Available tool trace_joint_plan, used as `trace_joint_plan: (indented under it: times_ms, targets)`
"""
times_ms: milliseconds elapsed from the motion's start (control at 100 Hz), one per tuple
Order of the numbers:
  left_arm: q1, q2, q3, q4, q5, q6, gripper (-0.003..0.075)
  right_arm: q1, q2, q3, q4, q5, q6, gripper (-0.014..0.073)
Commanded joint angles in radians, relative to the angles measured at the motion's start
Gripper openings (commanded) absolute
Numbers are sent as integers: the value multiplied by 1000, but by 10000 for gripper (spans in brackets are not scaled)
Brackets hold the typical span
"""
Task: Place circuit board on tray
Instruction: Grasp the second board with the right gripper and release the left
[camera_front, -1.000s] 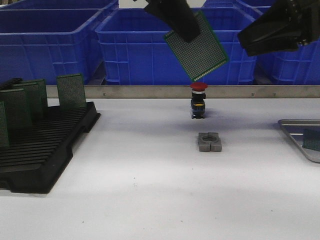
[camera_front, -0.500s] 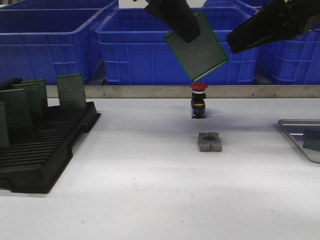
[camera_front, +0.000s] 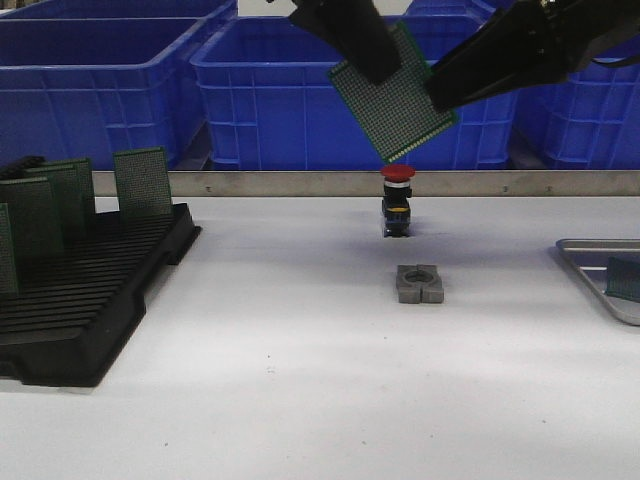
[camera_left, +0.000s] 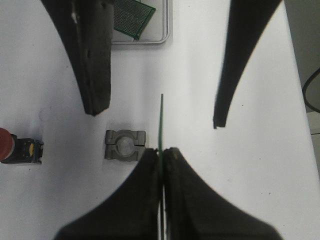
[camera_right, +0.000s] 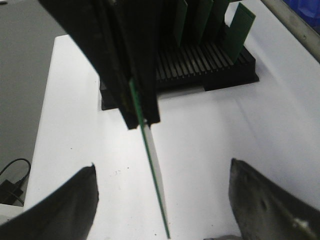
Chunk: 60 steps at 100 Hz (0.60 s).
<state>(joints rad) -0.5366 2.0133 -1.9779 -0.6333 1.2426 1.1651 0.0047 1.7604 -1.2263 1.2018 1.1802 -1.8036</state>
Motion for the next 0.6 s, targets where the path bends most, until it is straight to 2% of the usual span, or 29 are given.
trace_joint_plan:
  times_ms: [0, 250, 320, 390, 590]
  targets:
    - [-8, -59, -28, -60, 33, -9, -18, 18, -47, -29, 53, 69, 0, 561]
    - [-8, -59, -28, -60, 33, -9, -18, 41, -30, -29, 53, 53, 25, 554]
    - [-8, -59, -28, -60, 33, -9, -18, 41, -30, -29, 53, 47, 34, 510]
    - [-8, -59, -28, -60, 33, -9, -18, 41, -30, -29, 53, 45, 41, 425]
    - [-8, -59, -28, -60, 33, -9, -18, 41, -30, -29, 53, 19, 76, 90]
